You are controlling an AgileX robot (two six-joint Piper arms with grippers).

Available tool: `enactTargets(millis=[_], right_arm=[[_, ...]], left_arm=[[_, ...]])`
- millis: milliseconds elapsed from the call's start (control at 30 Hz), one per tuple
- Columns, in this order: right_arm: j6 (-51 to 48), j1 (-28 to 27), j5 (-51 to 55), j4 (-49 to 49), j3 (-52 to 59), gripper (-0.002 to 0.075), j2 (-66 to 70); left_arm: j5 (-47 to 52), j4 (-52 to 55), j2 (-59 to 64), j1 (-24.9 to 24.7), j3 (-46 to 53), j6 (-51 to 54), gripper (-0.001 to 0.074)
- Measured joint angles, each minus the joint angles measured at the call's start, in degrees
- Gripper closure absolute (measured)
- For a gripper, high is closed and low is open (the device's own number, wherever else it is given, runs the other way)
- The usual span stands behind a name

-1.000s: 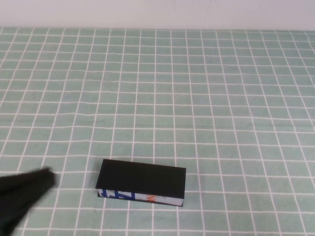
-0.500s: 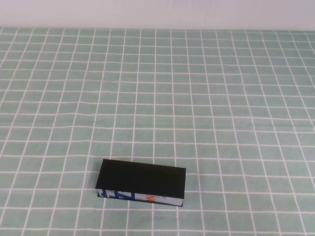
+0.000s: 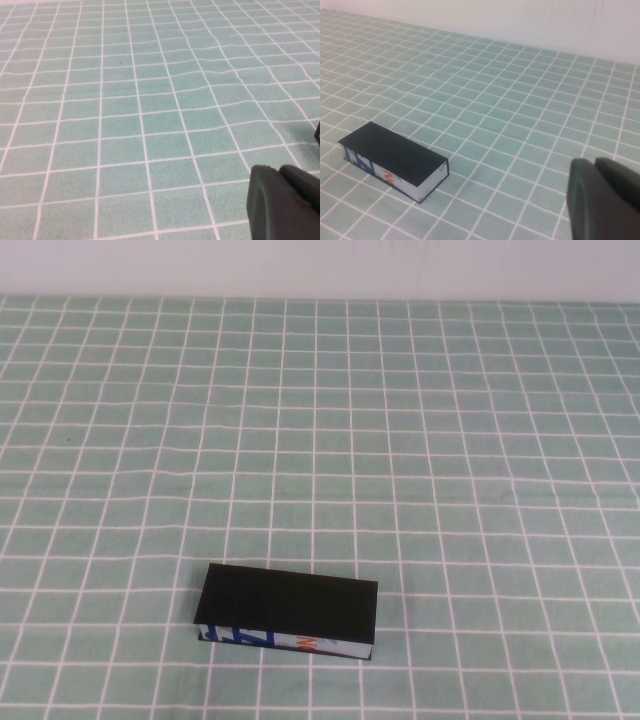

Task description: Return glasses to glasses case

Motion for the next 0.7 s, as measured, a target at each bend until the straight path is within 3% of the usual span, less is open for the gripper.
enactTargets(millis=[700], right_arm=[[0.0,-0.97,0.11,0.08,0.0,0.0739,-0.24]], left_arm=[[0.12,0.23,0.0,0.09,0.0,-0.12,0.0738]])
